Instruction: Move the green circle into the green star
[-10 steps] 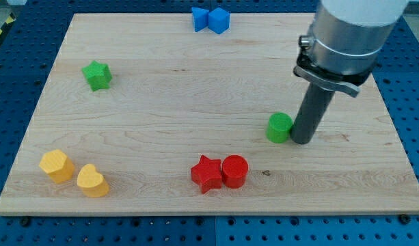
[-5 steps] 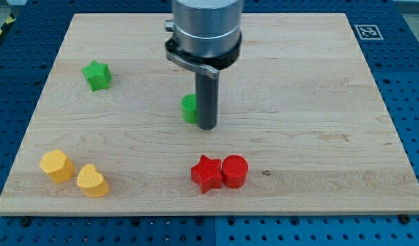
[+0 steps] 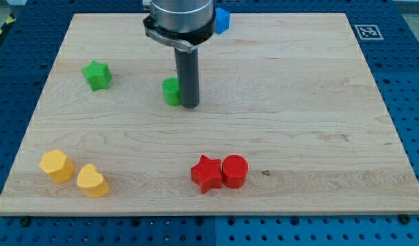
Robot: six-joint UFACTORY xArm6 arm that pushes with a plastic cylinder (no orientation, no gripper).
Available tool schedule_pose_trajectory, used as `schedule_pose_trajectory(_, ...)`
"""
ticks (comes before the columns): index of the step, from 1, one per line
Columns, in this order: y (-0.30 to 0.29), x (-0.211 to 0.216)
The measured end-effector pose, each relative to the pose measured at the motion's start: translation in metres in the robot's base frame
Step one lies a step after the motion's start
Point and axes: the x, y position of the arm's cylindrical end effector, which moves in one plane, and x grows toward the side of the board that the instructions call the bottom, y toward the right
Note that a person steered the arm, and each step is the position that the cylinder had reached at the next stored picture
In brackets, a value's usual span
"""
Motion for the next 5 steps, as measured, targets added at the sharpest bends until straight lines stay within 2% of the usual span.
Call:
schedule_pose_trajectory(3, -0.053, -0.048)
schedule_pose_trajectory(5, -0.089, -0.063)
